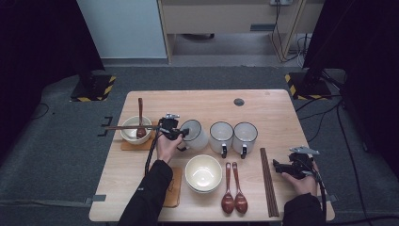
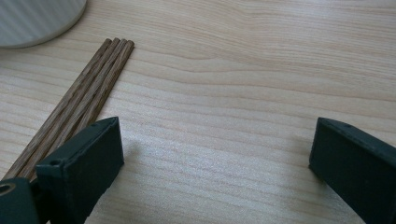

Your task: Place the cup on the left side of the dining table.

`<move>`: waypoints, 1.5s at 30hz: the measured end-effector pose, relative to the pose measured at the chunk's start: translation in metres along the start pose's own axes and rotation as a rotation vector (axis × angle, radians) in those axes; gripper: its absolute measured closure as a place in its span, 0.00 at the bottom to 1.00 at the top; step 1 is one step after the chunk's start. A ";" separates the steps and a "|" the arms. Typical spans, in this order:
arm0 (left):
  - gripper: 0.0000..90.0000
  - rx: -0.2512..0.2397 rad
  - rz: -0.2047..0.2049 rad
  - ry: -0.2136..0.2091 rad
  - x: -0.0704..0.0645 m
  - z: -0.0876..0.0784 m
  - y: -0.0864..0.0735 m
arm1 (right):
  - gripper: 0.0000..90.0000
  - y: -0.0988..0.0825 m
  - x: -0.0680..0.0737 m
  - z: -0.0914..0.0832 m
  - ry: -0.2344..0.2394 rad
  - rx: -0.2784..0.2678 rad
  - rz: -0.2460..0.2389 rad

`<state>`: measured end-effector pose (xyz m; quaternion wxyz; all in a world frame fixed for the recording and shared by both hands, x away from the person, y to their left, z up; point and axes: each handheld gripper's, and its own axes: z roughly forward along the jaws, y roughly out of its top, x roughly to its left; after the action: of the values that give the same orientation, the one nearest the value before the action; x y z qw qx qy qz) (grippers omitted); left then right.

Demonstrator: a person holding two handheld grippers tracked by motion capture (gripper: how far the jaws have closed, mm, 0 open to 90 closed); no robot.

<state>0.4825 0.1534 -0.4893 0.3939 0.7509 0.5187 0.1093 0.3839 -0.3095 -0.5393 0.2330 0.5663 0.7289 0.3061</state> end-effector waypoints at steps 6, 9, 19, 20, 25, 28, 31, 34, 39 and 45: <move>0.89 0.008 0.011 -0.006 0.000 -0.001 0.000 | 0.03 0.000 0.000 0.000 0.000 0.000 0.002; 0.89 0.005 0.012 -0.009 -0.001 -0.002 -0.001 | 0.03 0.000 0.000 0.000 -0.001 0.003 0.003; 0.90 -0.013 0.020 -0.010 -0.001 -0.008 -0.006 | 0.03 0.000 0.000 0.000 -0.004 0.002 0.001; 0.90 -0.013 0.022 -0.008 -0.001 -0.010 -0.006 | 0.03 0.000 0.001 0.000 -0.004 0.002 0.001; 0.91 -0.043 -0.011 -0.036 0.005 -0.021 -0.006 | 0.03 0.000 0.001 0.000 -0.004 0.002 0.001; 0.91 -0.063 -0.008 -0.052 0.005 -0.033 -0.004 | 0.03 0.000 0.000 0.000 -0.003 0.002 0.001; 0.91 -0.079 0.008 -0.053 0.006 -0.046 -0.002 | 0.03 0.000 0.001 0.000 -0.004 0.002 0.001; 0.91 -0.094 0.017 -0.055 0.008 -0.059 -0.001 | 0.03 0.000 0.001 0.000 -0.004 0.002 0.001; 0.91 -0.118 0.020 -0.061 0.014 -0.079 -0.007 | 0.03 0.000 0.001 0.000 -0.004 0.002 0.001; 0.91 -0.132 0.037 -0.057 0.023 -0.102 -0.019 | 0.03 0.000 0.001 0.000 -0.006 0.001 0.002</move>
<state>0.4211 0.2252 -0.4402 0.4549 0.7356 0.4850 0.1292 0.3839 -0.3087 -0.5393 0.2347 0.5678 0.7279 0.3044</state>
